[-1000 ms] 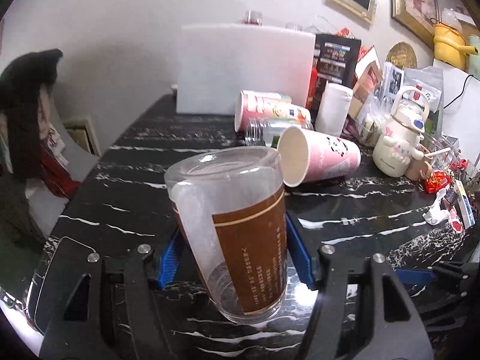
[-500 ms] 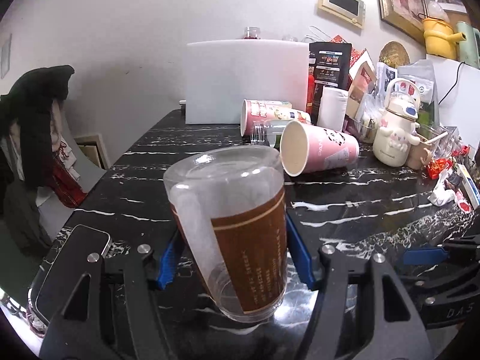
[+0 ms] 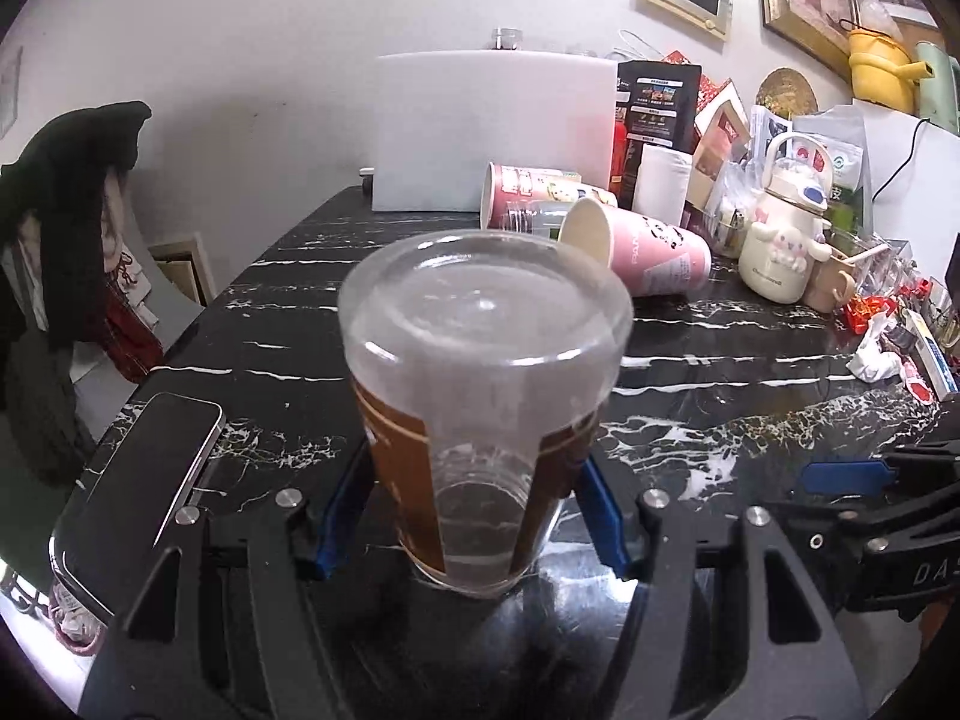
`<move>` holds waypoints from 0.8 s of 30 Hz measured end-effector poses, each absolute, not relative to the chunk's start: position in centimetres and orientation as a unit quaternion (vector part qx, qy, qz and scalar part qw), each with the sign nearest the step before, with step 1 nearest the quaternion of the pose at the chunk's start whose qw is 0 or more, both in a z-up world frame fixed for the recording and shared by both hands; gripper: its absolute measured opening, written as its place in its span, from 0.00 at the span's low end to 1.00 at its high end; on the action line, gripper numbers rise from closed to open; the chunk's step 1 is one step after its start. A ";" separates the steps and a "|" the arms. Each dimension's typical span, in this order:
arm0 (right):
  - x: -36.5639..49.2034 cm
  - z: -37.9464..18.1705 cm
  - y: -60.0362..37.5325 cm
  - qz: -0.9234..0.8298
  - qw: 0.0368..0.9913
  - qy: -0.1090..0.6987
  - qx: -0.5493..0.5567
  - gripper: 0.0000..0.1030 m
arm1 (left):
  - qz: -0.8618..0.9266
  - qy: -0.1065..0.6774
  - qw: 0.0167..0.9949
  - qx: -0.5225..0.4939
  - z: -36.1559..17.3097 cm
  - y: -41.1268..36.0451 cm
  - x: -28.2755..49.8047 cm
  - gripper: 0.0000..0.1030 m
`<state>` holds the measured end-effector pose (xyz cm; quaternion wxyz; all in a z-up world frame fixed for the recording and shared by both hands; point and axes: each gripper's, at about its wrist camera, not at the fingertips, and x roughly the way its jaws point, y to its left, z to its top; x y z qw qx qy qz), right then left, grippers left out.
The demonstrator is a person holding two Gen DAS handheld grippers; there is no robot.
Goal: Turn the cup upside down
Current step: 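Lower the jar mouth-down onto the table with the left gripper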
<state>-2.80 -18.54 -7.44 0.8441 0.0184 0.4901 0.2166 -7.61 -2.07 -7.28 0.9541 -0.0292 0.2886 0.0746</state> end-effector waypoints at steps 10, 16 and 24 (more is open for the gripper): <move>-3.3 -7.6 -18.3 0.216 0.842 0.495 0.016 0.72 | 0.077 0.291 0.953 -0.027 -7.1 -2.0 -7.9 0.60; -3.2 -7.5 -17.9 0.220 0.840 0.495 0.014 0.72 | 0.076 0.310 0.948 -0.021 -6.2 -2.0 -7.4 0.65; -3.3 -6.0 -17.0 0.230 0.847 0.480 0.003 0.72 | 0.076 0.300 0.951 0.012 -2.4 -2.4 -7.7 0.82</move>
